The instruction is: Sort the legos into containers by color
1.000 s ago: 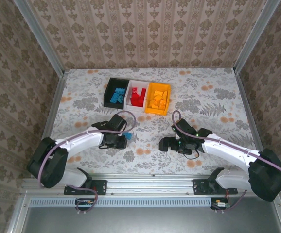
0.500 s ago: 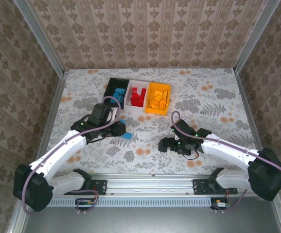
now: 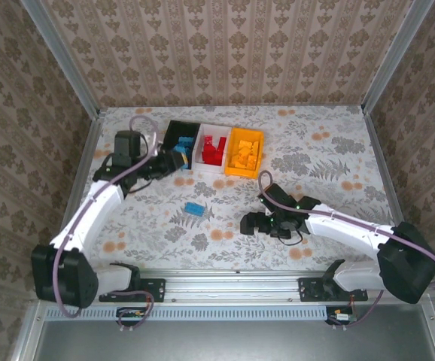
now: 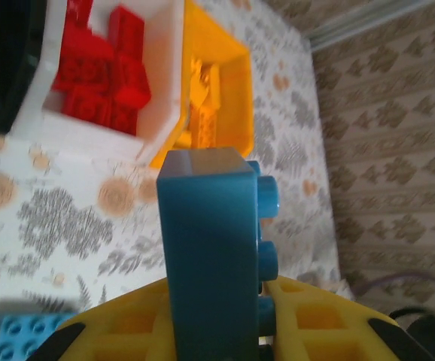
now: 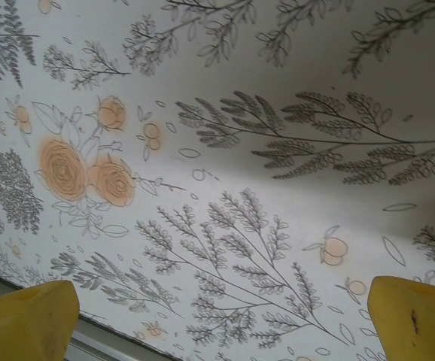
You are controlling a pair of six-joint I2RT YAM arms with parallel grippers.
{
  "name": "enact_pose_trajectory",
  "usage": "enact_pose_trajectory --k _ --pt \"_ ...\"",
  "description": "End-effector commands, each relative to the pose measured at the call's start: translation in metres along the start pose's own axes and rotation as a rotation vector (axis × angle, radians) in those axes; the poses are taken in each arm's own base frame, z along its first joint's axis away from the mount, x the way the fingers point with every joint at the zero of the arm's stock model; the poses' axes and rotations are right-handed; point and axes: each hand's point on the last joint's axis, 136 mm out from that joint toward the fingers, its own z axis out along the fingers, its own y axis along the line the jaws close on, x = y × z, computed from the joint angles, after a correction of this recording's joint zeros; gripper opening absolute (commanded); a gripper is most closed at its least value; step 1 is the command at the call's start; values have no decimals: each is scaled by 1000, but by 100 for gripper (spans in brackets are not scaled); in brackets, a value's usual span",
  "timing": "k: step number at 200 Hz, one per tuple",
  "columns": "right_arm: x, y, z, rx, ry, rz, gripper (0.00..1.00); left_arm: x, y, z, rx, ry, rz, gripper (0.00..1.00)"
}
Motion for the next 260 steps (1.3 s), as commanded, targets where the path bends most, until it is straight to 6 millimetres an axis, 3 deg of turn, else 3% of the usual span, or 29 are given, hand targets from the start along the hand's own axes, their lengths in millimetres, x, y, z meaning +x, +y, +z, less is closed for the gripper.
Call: enact_pose_trajectory --k 1,47,97,104,146,198,260 --pt "-9 11 -1 -8 -21 -3 100 -41 -22 -2 115 -44 -58 24" --pt "-16 29 1 -17 -15 -34 100 -116 -18 27 229 -116 -243 23" --pt "-23 51 -5 -45 -35 -71 100 -173 35 80 255 -131 -499 22" --pt "-21 49 2 -26 -17 -71 100 -178 44 86 249 -128 -527 22" --pt "-15 46 10 -8 1 -78 100 -184 87 120 191 -109 -648 21" --pt "-15 42 15 11 9 -86 100 -175 100 134 156 -86 -664 21" --pt "-15 44 19 15 22 -94 100 -148 119 144 102 -59 -680 21"
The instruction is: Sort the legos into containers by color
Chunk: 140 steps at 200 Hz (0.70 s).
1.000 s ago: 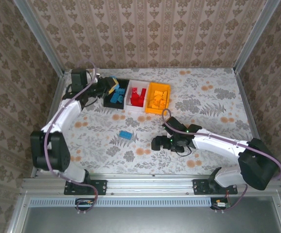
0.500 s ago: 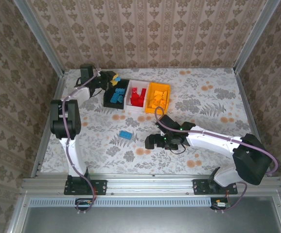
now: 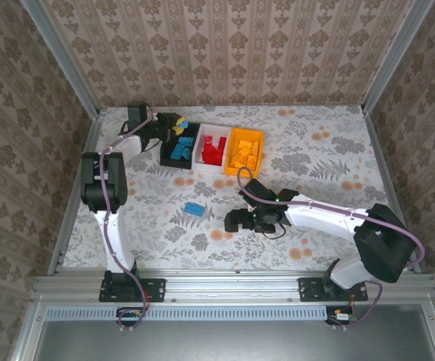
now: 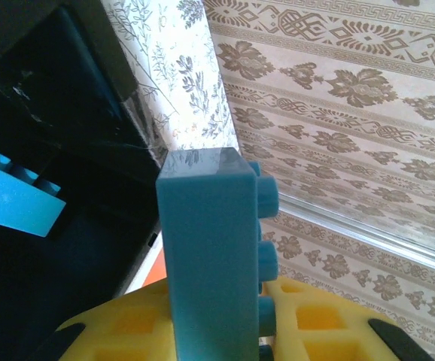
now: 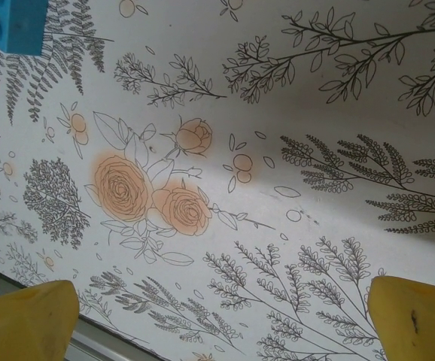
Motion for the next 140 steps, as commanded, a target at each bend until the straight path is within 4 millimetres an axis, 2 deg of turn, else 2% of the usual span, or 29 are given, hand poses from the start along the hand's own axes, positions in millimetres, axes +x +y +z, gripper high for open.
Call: enact_pose_trajectory --k 1,48,56,70,74,111,140 --pt "-4 3 -1 12 -14 -21 100 8 12 3 -26 8 16 21" --pt "-2 2 0 15 -10 -22 100 15 30 4 -49 16 0 22" --pt "-1 2 0 16 -9 -23 100 15 31 3 -53 15 0 25" --pt "-1 1 0 17 -9 -21 100 16 34 2 -64 15 -4 40" --pt "-2 2 0 17 -10 -21 100 16 34 1 -65 14 -3 41" --pt "1 2 -1 19 -9 -25 100 20 27 -3 -53 15 9 44" --pt "2 2 -4 22 -16 -26 100 25 17 -13 -43 11 35 46"
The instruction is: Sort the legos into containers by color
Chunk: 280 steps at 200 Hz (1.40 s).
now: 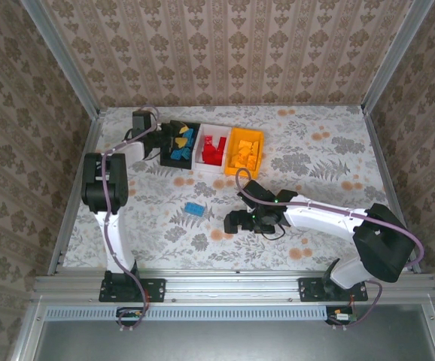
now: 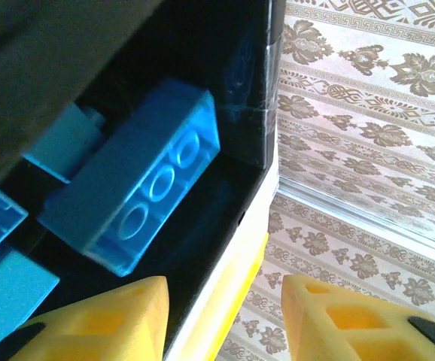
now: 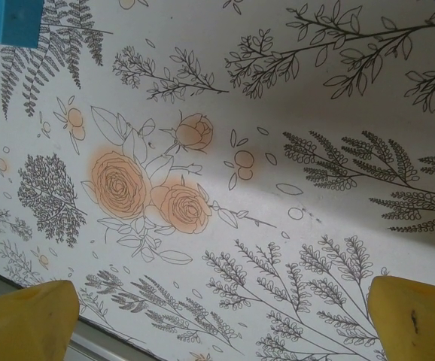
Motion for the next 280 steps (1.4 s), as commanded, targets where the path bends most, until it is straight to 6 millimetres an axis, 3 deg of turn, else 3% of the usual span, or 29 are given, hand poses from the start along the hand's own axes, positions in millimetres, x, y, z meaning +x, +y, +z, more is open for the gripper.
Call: enact_pose_trajectory --k 1,38,65,103,117,150,173,187,211,280 --pt "-1 0 -6 15 -17 -11 100 12 -20 -18 23 -10 60 46" --pt "1 2 -11 9 -31 -13 100 33 -32 -38 41 0 114 47" --pt "2 5 -15 9 -40 -19 100 54 -49 -66 8 -17 239 49" --pt "2 4 -19 22 -56 -28 100 92 -55 -109 -94 -32 458 59" --pt "4 3 -30 20 -69 -33 100 104 -52 -123 -130 -28 531 64" --pt "2 1 -39 31 -91 -49 100 132 -29 -157 -326 -32 766 77" --pt "-1 0 -43 42 -106 -59 100 162 -3 -166 -489 36 949 86" --pt "-3 0 -43 47 -109 -64 100 180 19 -164 -582 98 1039 93" --pt "-6 1 -44 58 -111 -75 100 192 53 -161 -665 151 1081 100" --pt "-4 -9 -57 94 -123 -63 100 218 99 -143 -840 233 1261 100"
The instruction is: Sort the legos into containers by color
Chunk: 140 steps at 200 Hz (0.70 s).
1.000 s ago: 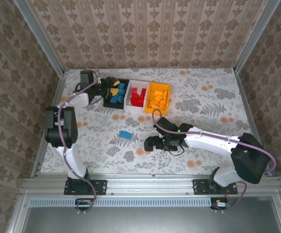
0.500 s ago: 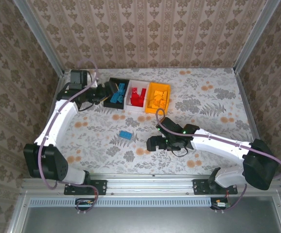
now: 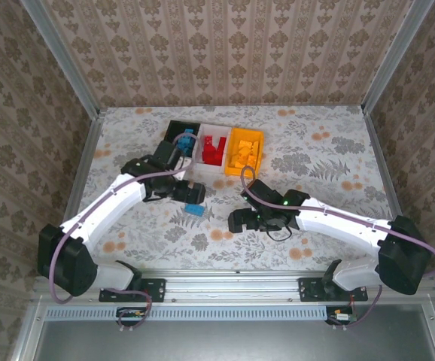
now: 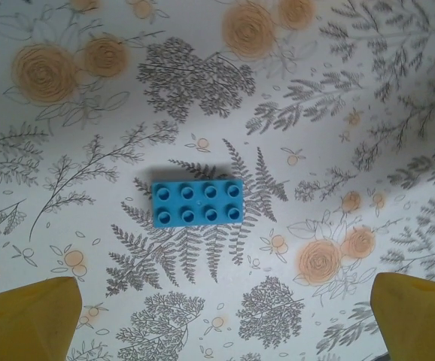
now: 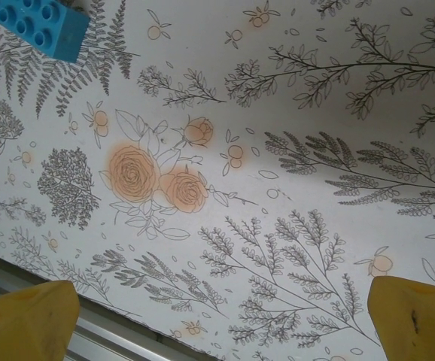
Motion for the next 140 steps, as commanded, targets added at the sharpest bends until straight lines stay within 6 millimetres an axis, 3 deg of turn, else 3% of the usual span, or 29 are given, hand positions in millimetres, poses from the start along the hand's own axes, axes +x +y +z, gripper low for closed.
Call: enact_pose_trajectory --k 1,28,140 --pt "-2 -10 -14 41 -26 -3 100 12 11 14 -109 44 74 100" --pt "1 -15 -13 34 -38 21 100 24 11 31 -119 84 76 100" --pt "2 -19 5 19 0 27 100 40 11 64 -185 168 93 100"
